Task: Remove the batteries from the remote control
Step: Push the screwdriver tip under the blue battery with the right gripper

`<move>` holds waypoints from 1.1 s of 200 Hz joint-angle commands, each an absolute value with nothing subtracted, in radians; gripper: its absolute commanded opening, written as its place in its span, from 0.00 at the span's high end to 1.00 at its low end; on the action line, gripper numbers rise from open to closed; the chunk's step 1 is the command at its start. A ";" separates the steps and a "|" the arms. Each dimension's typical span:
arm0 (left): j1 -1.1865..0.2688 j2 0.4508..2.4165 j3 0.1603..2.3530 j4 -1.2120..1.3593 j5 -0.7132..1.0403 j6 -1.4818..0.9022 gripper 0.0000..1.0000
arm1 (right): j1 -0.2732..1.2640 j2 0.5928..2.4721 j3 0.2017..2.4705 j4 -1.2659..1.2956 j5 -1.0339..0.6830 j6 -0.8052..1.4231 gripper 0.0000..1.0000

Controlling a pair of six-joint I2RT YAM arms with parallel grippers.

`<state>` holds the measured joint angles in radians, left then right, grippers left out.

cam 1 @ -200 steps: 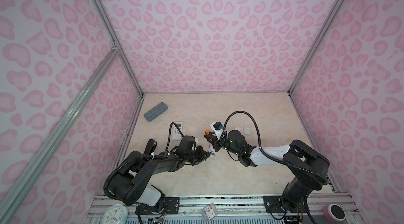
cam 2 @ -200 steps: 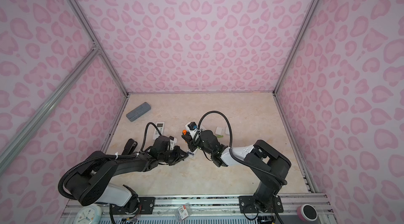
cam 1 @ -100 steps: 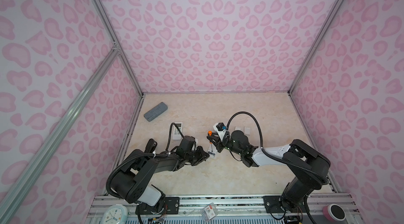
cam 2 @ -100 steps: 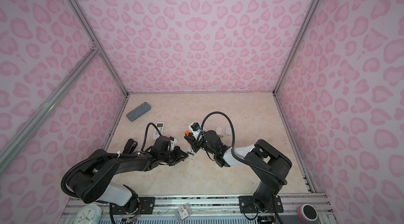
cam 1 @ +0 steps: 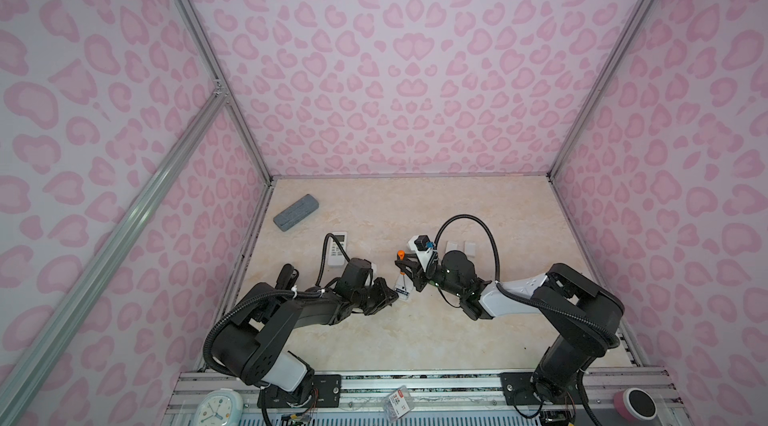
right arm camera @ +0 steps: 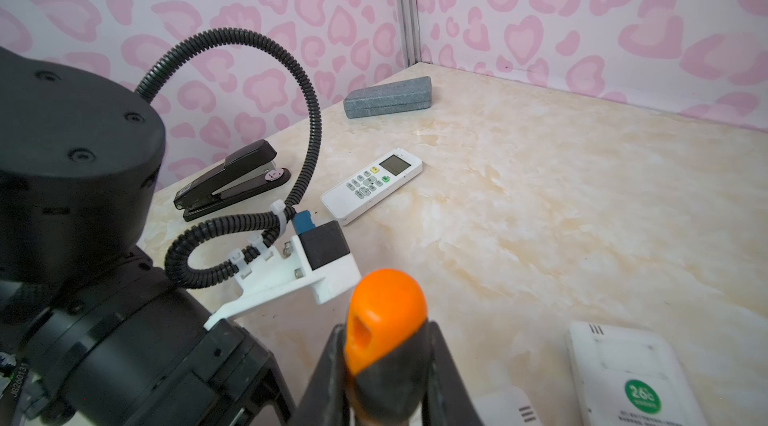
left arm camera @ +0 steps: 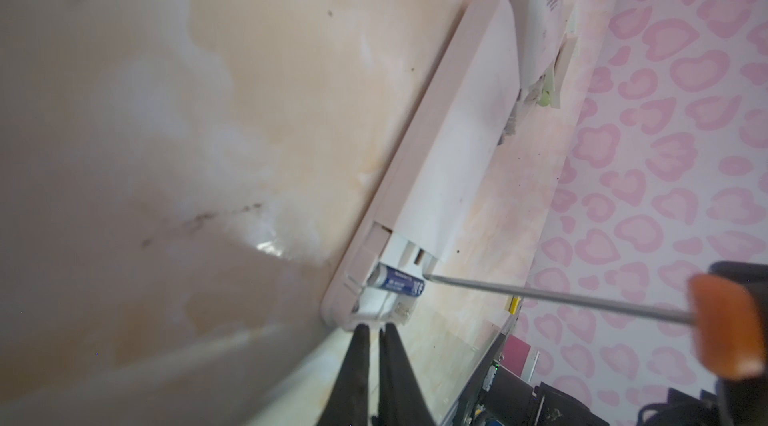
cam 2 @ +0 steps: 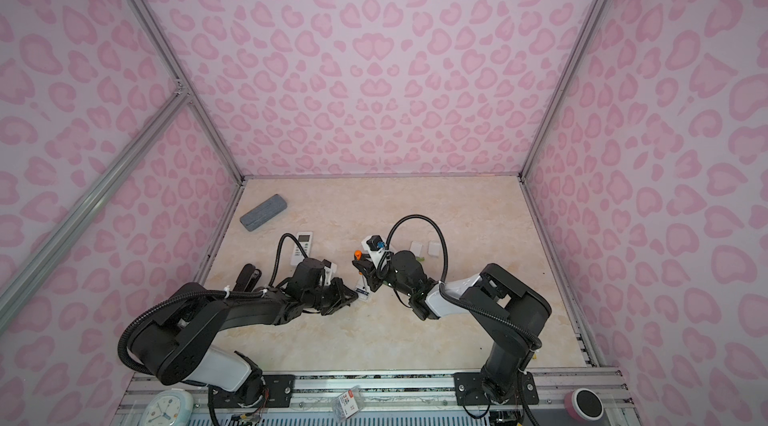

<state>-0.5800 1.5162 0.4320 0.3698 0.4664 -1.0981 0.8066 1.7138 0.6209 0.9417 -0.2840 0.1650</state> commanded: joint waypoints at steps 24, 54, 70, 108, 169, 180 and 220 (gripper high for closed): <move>-0.580 1.494 0.430 0.376 0.458 -1.098 0.90 | 0.808 1.732 0.608 0.992 -0.307 0.166 1.00; -0.587 1.486 0.416 0.380 0.451 -1.106 0.90 | 0.808 1.742 0.602 1.016 -0.314 0.164 1.00; -0.594 1.489 0.410 0.384 0.448 -1.110 0.90 | 0.808 1.751 0.593 1.037 -0.319 0.167 1.00; -0.604 1.503 0.409 0.390 0.443 -1.114 0.90 | 0.813 1.764 0.581 1.059 -0.313 0.165 1.00; -0.620 1.535 0.432 0.400 0.431 -1.129 0.90 | 0.882 1.730 0.542 1.082 -0.181 0.080 1.00; -0.621 1.544 0.432 0.403 0.427 -1.134 0.90 | 0.901 1.731 0.530 1.106 -0.144 0.066 1.00; -0.623 1.558 0.430 0.409 0.420 -1.142 0.91 | 0.934 1.767 0.513 1.179 -0.093 0.061 1.00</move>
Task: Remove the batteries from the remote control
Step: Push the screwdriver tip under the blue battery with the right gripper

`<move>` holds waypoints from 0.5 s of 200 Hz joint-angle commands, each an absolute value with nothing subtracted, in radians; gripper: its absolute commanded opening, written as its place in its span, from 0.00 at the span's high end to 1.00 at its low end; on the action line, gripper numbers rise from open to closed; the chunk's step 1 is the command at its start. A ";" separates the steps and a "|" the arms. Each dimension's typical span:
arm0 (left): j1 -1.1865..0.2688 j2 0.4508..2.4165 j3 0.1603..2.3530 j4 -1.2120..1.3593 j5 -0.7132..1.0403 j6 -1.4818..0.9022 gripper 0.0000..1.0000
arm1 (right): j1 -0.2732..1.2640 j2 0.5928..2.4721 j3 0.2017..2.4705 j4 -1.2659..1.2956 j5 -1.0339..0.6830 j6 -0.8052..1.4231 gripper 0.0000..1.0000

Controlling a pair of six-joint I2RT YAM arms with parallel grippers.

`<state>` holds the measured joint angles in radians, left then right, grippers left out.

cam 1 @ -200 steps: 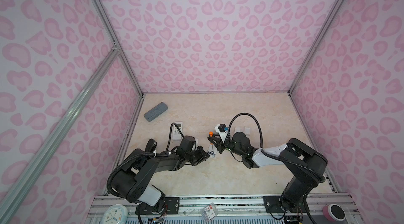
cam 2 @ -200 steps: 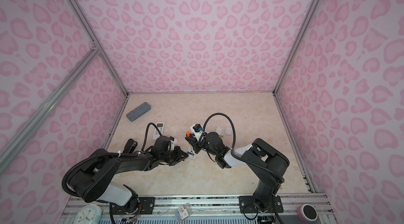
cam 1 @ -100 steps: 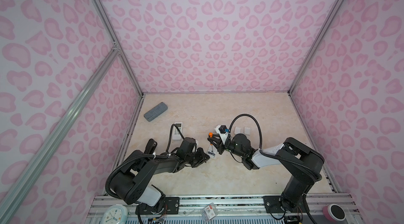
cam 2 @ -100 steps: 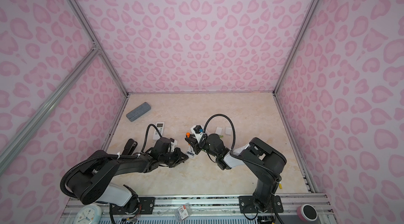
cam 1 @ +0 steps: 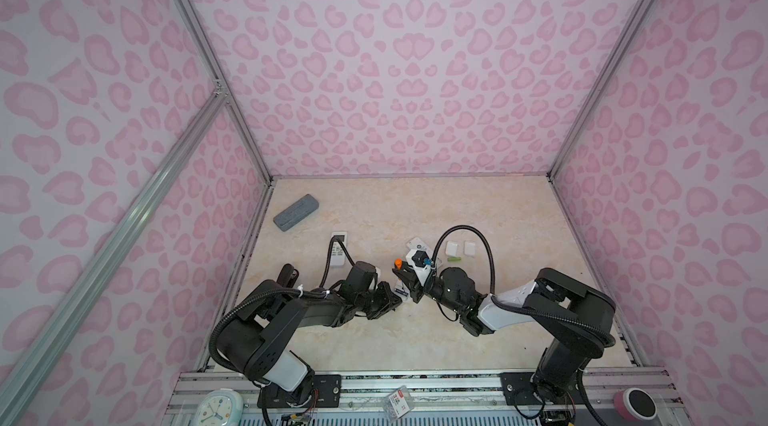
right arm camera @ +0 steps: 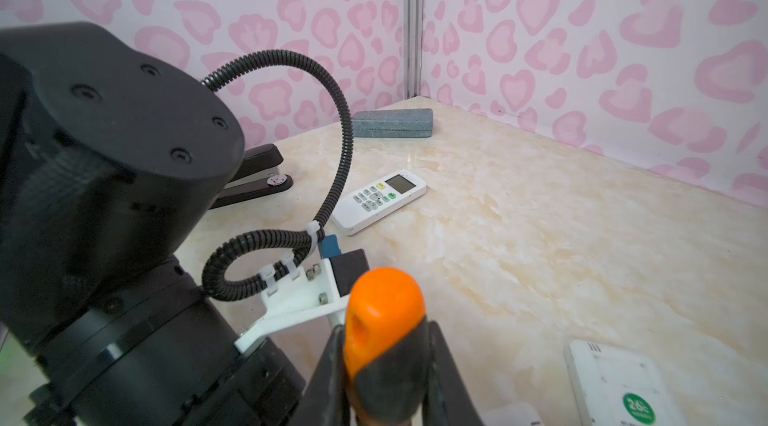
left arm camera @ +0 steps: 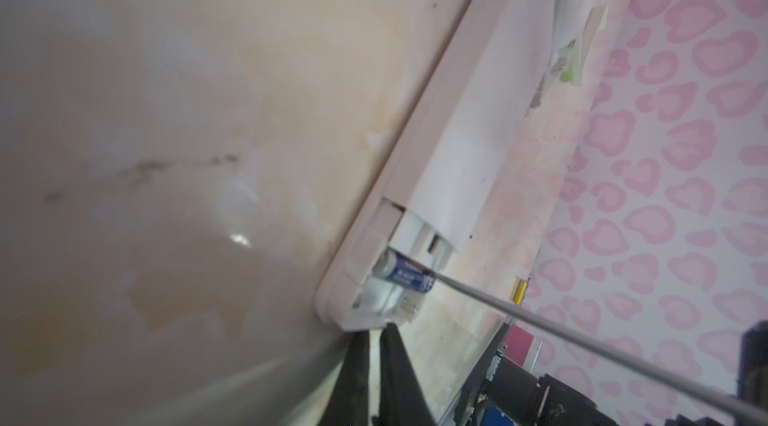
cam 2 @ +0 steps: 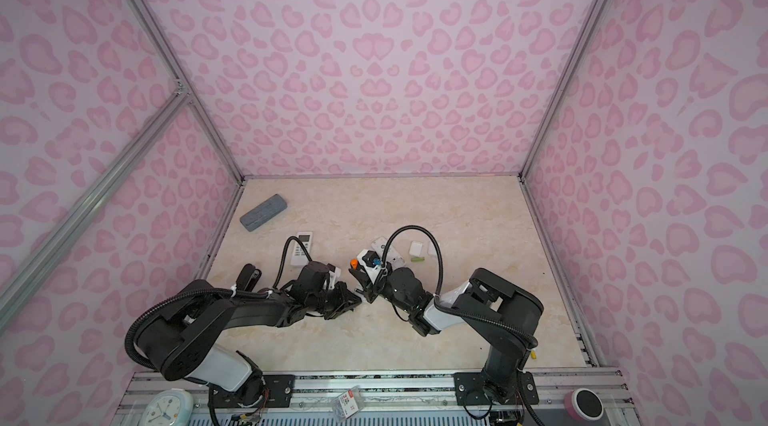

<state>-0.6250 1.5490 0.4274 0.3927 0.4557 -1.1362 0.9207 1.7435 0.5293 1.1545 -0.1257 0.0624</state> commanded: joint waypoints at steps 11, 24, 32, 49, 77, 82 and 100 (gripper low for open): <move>-0.623 1.558 0.428 0.410 0.417 -1.143 0.91 | 0.936 1.773 0.505 1.207 -0.094 0.069 1.00; -0.623 1.560 0.427 0.412 0.417 -1.144 0.91 | 0.929 1.784 0.499 1.244 -0.116 0.082 1.00; -0.623 1.561 0.426 0.413 0.417 -1.143 0.91 | 0.921 1.786 0.501 1.253 -0.144 0.096 1.00; -0.623 1.561 0.428 0.413 0.417 -1.141 0.91 | 0.893 1.789 0.521 1.232 -0.220 0.144 1.00; -0.624 1.564 0.430 0.416 0.416 -1.134 0.93 | 0.852 1.791 0.552 1.167 -0.294 0.234 1.00; -0.623 1.566 0.430 0.416 0.417 -1.134 0.93 | 0.846 1.794 0.551 1.168 -0.298 0.247 1.00; -0.623 1.572 0.430 0.423 0.417 -1.135 0.93 | 0.818 1.814 0.551 1.195 -0.318 0.325 1.00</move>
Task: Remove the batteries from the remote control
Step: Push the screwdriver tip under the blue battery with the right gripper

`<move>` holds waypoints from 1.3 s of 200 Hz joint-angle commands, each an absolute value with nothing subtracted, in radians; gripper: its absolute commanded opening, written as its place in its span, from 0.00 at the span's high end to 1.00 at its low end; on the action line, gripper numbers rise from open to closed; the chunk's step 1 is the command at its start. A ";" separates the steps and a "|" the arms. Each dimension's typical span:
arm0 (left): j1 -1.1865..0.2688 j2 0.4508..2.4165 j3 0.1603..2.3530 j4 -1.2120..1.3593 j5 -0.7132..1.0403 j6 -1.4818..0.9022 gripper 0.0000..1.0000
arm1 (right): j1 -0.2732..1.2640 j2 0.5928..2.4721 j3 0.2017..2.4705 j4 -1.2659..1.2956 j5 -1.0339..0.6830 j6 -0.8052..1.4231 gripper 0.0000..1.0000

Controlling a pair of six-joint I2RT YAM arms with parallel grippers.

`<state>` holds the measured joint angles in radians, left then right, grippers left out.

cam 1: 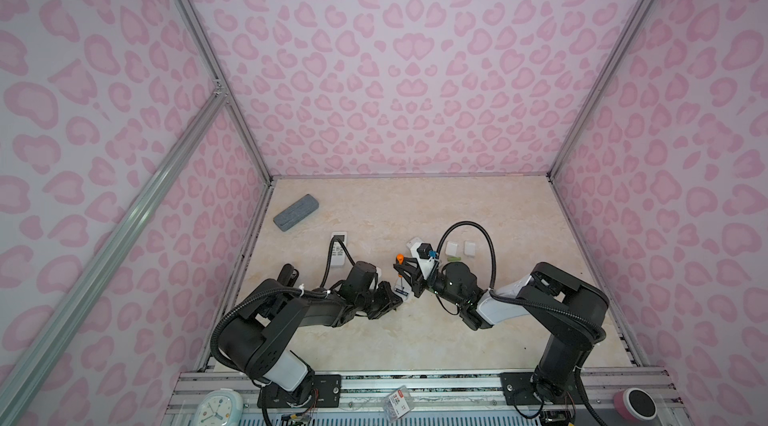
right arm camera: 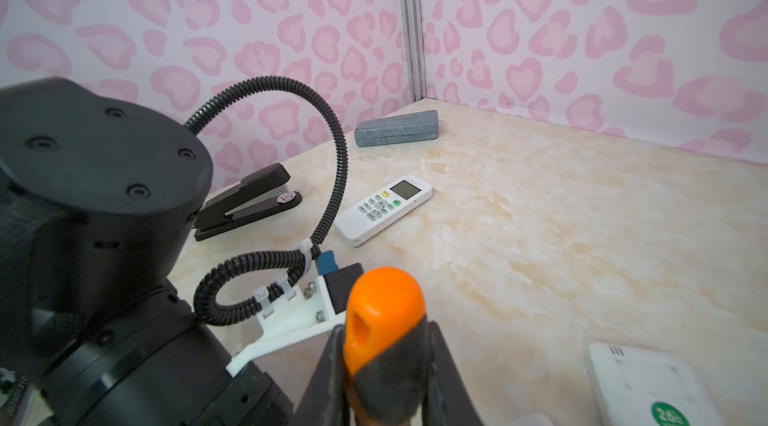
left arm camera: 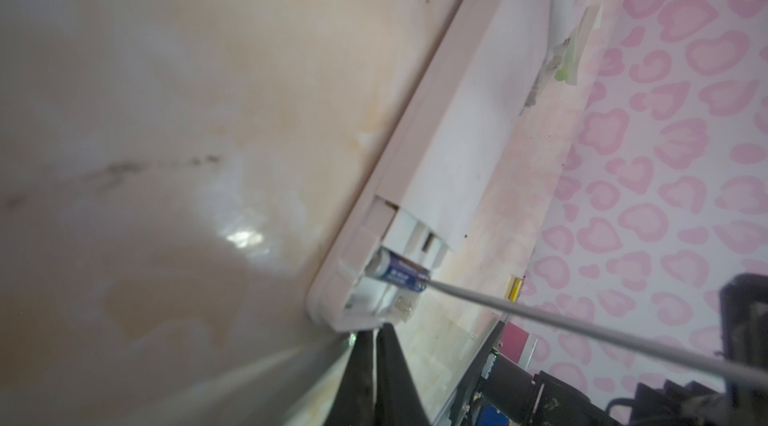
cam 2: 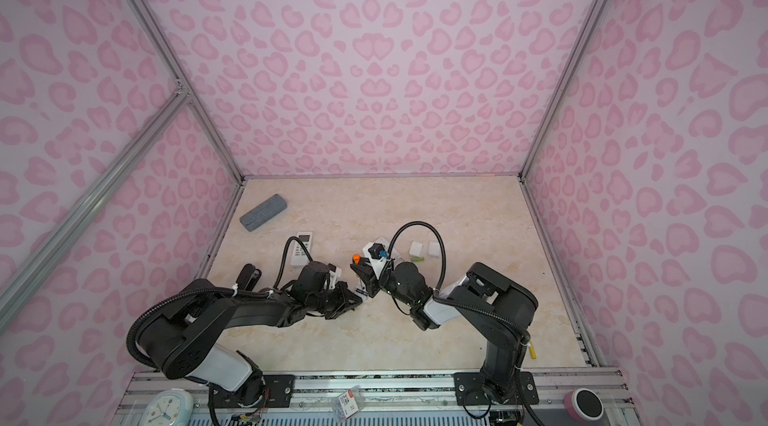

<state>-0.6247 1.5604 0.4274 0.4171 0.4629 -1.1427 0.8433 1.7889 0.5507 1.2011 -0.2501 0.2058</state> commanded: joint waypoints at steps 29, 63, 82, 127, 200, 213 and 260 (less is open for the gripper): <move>-0.622 1.570 0.429 0.424 0.411 -1.135 0.94 | 0.801 1.832 0.544 1.248 -0.326 0.385 1.00; -0.623 1.567 0.424 0.423 0.409 -1.130 0.95 | 0.828 1.787 0.549 1.169 -0.298 0.281 1.00; -0.623 1.555 0.422 0.416 0.408 -1.128 0.95 | 0.845 1.749 0.555 1.128 -0.293 0.224 1.00; -0.623 1.535 0.420 0.408 0.400 -1.123 0.95 | 0.848 1.718 0.577 1.119 -0.265 0.175 1.00; -0.623 1.530 0.410 0.414 0.398 -1.123 0.95 | 0.827 1.772 0.609 1.120 -0.275 0.153 1.00; -0.622 1.528 0.408 0.414 0.397 -1.123 0.95 | 0.827 1.780 0.609 1.124 -0.276 0.152 1.00; -0.622 1.522 0.399 0.413 0.396 -1.122 0.95 | 0.824 1.802 0.597 1.139 -0.282 0.155 1.00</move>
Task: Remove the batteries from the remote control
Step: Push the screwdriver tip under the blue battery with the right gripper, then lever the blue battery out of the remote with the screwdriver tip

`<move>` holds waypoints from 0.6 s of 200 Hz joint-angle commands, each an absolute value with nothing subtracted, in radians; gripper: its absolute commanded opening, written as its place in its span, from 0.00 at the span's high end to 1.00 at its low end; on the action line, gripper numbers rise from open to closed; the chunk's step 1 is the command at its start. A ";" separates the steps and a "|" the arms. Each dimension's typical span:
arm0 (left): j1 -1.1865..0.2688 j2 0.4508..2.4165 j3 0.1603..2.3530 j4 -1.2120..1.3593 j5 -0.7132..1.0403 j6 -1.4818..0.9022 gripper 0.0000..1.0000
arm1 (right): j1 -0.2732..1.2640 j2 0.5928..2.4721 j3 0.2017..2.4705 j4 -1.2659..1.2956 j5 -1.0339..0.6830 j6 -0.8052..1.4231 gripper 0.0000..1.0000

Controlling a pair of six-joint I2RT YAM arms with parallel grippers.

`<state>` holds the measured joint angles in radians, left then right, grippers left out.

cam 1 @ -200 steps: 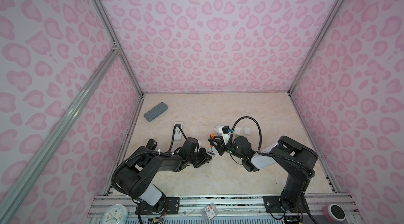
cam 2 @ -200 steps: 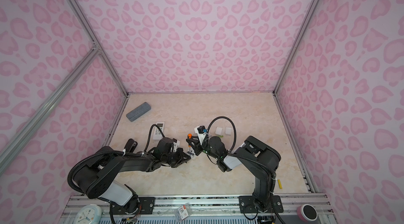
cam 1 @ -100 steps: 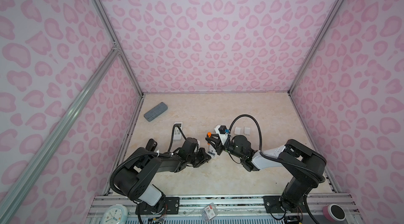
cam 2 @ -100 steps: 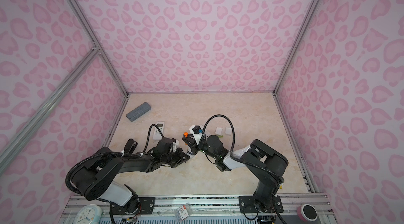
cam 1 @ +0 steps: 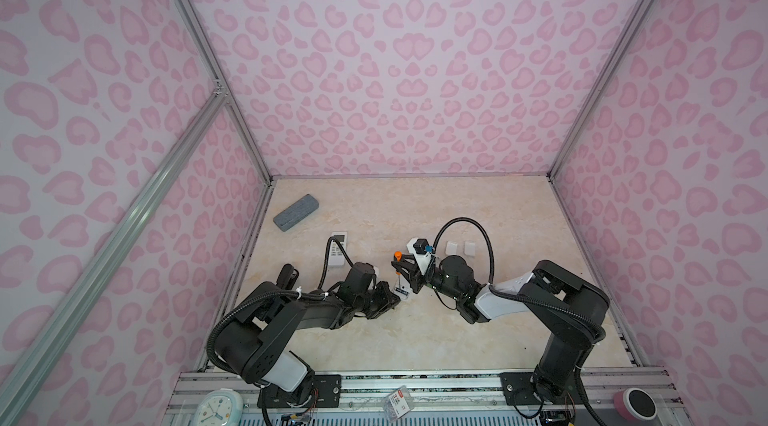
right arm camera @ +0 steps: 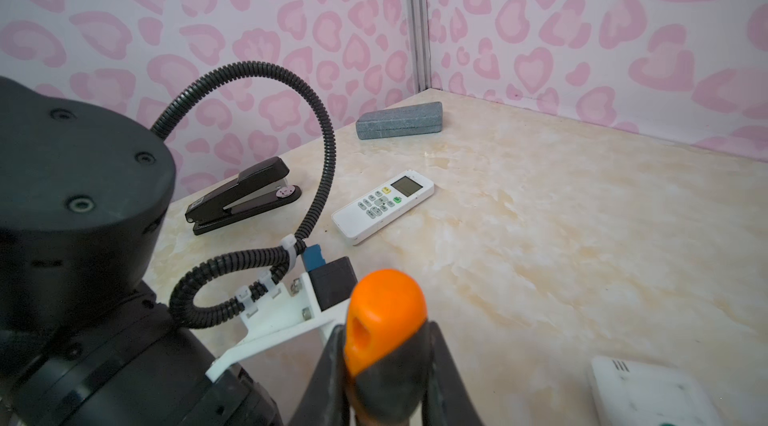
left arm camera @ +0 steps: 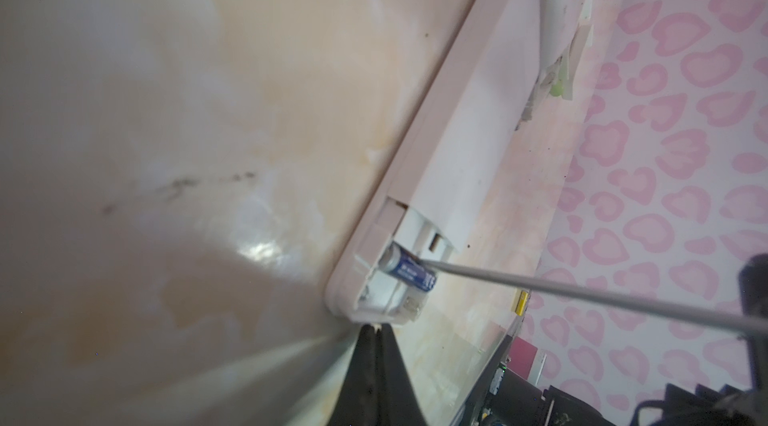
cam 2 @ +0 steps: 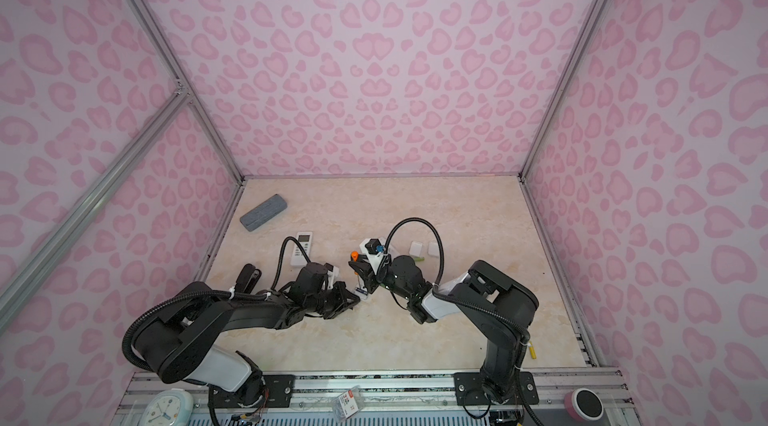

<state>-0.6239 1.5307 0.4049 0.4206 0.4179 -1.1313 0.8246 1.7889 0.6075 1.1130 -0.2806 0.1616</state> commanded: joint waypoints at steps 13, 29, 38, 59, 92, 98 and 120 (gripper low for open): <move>-0.623 1.520 0.398 0.413 0.394 -1.123 0.95 | 0.826 1.804 0.590 1.139 -0.279 0.146 1.00; -0.623 1.519 0.398 0.411 0.393 -1.122 0.95 | 0.827 1.804 0.580 1.132 -0.275 0.122 1.00; -0.623 1.520 0.397 0.411 0.394 -1.121 0.95 | 0.828 1.802 0.576 1.121 -0.275 0.105 1.00; -0.623 1.520 0.397 0.413 0.394 -1.121 0.95 | 0.839 1.789 0.561 1.098 -0.270 0.051 1.00; -0.623 1.519 0.396 0.417 0.394 -1.130 0.95 | 0.885 1.761 0.539 1.048 -0.259 -0.037 1.00; -0.623 1.519 0.397 0.416 0.394 -1.130 0.95 | 0.893 1.761 0.538 1.035 -0.263 -0.049 1.00; -0.623 1.520 0.402 0.416 0.396 -1.131 0.95 | 0.904 1.772 0.549 1.001 -0.265 -0.054 1.00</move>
